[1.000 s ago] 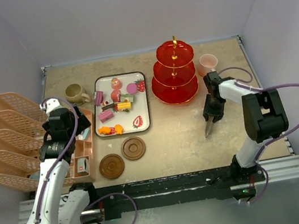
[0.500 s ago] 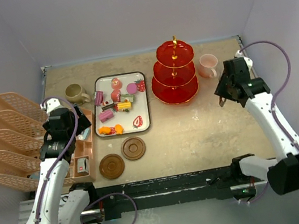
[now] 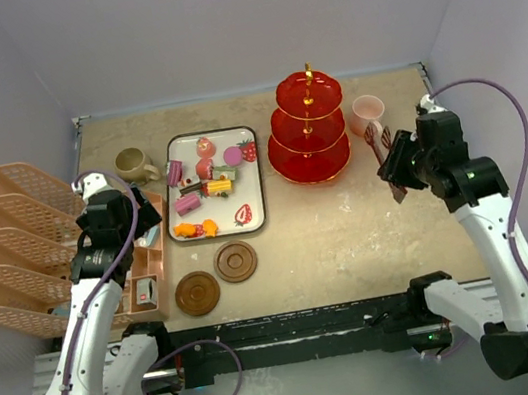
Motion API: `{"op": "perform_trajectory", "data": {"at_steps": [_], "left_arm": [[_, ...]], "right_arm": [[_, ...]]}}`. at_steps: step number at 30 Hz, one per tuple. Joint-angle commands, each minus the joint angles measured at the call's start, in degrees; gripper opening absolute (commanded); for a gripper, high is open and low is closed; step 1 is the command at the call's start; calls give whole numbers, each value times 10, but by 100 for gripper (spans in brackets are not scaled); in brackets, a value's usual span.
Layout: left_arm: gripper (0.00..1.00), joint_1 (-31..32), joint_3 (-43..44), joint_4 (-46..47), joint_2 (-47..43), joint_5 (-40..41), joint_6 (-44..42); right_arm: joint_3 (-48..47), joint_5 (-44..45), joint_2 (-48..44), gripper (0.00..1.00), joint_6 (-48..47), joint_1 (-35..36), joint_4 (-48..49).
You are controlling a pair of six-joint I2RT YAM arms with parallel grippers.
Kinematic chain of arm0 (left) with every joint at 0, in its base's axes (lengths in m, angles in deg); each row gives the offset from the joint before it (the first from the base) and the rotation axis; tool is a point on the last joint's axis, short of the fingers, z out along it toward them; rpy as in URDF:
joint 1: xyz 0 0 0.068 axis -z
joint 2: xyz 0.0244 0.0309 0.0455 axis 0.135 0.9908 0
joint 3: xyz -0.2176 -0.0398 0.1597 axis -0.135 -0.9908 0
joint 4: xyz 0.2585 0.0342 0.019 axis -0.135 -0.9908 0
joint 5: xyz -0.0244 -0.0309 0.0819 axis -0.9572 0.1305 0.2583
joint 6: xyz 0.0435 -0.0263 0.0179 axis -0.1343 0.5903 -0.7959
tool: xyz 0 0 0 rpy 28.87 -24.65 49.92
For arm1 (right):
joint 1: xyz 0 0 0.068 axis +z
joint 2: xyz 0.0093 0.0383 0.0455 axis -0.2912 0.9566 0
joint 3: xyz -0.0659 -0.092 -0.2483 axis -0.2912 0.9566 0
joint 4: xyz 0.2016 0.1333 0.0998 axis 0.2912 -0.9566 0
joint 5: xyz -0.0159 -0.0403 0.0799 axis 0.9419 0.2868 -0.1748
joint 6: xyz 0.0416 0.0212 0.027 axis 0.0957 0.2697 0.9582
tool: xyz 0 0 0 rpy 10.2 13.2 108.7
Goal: Serve the afternoon tea
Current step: Pick up the clamp from the center of the board.
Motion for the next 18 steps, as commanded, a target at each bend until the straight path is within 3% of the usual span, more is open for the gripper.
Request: {"op": "perform_trajectory", "data": {"at_steps": [1, 9, 18], "left_arm": [[94, 4, 22, 10, 1, -2, 5], [94, 4, 22, 11, 2, -4, 4], [94, 4, 23, 11, 3, -4, 5]], "right_arm": [[9, -105, -33, 43, -33, 0, -39], [40, -207, -63, 43, -76, 0, -91], [29, -324, -50, 42, -131, 3, -64]]}}
